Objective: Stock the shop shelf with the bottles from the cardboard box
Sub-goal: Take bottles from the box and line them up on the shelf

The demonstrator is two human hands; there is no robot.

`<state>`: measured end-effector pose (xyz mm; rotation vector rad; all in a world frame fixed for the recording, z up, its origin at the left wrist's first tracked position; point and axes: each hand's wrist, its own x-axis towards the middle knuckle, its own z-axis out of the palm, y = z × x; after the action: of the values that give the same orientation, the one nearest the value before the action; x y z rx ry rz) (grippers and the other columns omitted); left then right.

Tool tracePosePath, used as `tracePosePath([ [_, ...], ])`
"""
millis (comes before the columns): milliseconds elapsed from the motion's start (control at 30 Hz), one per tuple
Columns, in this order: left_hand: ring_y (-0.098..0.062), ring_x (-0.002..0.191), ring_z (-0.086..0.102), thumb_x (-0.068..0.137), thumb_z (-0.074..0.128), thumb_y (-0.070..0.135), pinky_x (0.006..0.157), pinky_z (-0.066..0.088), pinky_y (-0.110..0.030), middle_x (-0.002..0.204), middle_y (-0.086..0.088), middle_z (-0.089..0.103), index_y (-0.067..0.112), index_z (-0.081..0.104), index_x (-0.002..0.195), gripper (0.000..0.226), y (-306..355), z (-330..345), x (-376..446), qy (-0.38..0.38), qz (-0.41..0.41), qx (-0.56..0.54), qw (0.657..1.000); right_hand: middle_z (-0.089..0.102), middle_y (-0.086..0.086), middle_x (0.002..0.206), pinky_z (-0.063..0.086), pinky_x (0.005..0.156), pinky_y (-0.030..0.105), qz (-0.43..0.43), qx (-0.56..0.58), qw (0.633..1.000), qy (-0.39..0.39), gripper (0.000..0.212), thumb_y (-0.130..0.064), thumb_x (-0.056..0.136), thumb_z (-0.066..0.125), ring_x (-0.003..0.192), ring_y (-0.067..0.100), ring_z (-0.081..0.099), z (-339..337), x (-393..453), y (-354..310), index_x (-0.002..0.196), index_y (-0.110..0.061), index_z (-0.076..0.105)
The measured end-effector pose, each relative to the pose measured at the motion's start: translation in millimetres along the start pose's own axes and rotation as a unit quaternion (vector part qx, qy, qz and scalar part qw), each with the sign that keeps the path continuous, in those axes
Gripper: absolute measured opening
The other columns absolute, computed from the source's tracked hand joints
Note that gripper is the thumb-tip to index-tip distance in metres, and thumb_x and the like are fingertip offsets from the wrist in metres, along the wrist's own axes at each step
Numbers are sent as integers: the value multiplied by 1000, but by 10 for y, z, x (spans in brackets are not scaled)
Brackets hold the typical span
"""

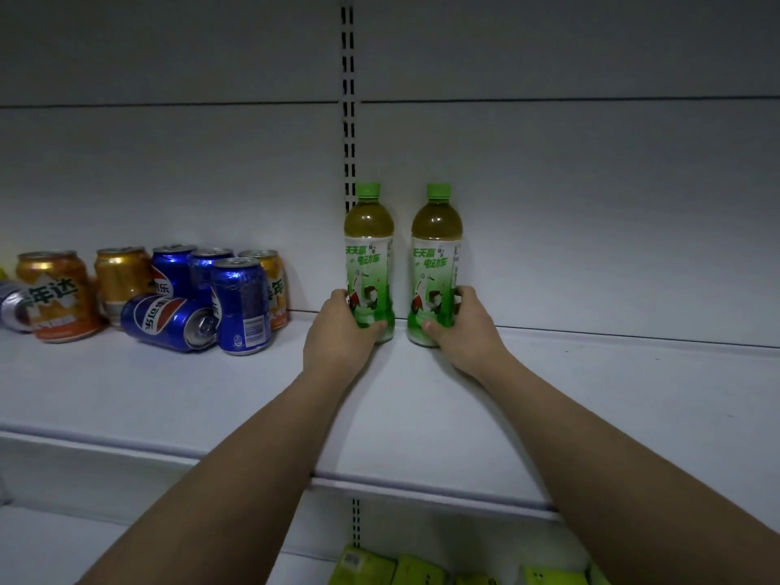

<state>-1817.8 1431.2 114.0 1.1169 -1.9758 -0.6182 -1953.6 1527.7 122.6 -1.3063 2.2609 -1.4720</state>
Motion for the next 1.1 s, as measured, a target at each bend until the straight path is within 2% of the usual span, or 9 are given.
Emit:
tracePosePath([
  [67, -28, 117, 53, 78, 69, 48, 90, 48, -41, 129, -9, 55, 13, 44, 129, 66, 61, -78, -122, -17, -8, 98, 995, 51, 15, 136, 44, 105, 44, 12, -34, 999, -2, 61, -19, 84, 71, 123, 33, 52, -48, -100, -84, 134, -7, 38],
  [133, -31, 125, 46, 83, 61, 51, 96, 43, -44, 136, -11, 48, 12, 40, 135, 68, 103, -179, -256, -31, -17, 158, 987, 52, 16, 132, 46, 99, 42, 16, -64, 998, -2, 57, -25, 88, 66, 120, 33, 53, -148, -218, -163, 134, -6, 39],
  [233, -31, 129, 41, 88, 47, 54, 100, 39, -46, 141, -10, 45, 16, 43, 137, 62, 116, -324, -514, -73, 2, 199, 977, 61, 7, 109, 48, 83, 38, 15, -109, 993, -34, 34, -36, 90, 59, 99, 26, 58, -344, -467, -232, 115, -14, 52],
  [367, -29, 124, 45, 88, 41, 59, 98, 40, -46, 138, -6, 50, 22, 50, 134, 60, 200, -530, -873, -98, 34, 229, 968, 63, 1, 94, 52, 85, 40, 20, -145, 987, -70, 30, -43, 88, 57, 92, 24, 61, -578, -860, -309, 98, -16, 61],
  [500, -26, 112, 55, 88, 43, 61, 96, 46, -45, 125, -4, 62, 23, 59, 122, 53, 396, -737, -1125, -121, 38, 216, 968, 71, 13, 96, 52, 86, 42, 17, -143, 987, -74, 36, -36, 89, 56, 93, 31, 65, -711, -1196, -428, 95, -2, 67],
  [667, -23, 97, 60, 86, 46, 59, 90, 50, -42, 104, 0, 68, 26, 65, 99, 40, 537, -924, -1512, -109, 71, 190, 973, 72, 12, 91, 54, 87, 45, -18, -167, 982, -85, 31, -33, 88, 56, 88, 29, 67, -801, -1574, -599, 92, -4, 69],
  [833, -18, 85, 55, 87, 52, 53, 77, 44, -30, 89, 3, 59, 28, 63, 89, 27, 445, -969, -2122, -139, 94, 147, 975, 72, 9, 88, 55, 84, 41, -60, -184, 976, -99, 25, -33, 87, 56, 86, 28, 66, -775, -2152, -589, 81, -13, 68],
  [1000, -7, 61, 51, 88, 60, 37, 55, 35, -22, 68, 8, 57, 20, 66, 84, 18, 11, -750, -2799, -233, 43, 53, 970, 73, 6, 82, 55, 77, 38, -46, -163, 982, -85, 24, -33, 85, 55, 85, 29, 67, -523, -2750, -128, 65, -20, 59],
  [1100, -13, 65, 56, 87, 62, 31, 61, 40, -23, 73, 0, 61, 15, 69, 90, 18, -423, -394, -3210, -302, -18, 50, 952, 73, 11, 79, 56, 75, 40, 23, -137, 984, -110, 21, -27, 81, 56, 82, 32, 68, -259, -3073, 409, 63, -16, 59],
])
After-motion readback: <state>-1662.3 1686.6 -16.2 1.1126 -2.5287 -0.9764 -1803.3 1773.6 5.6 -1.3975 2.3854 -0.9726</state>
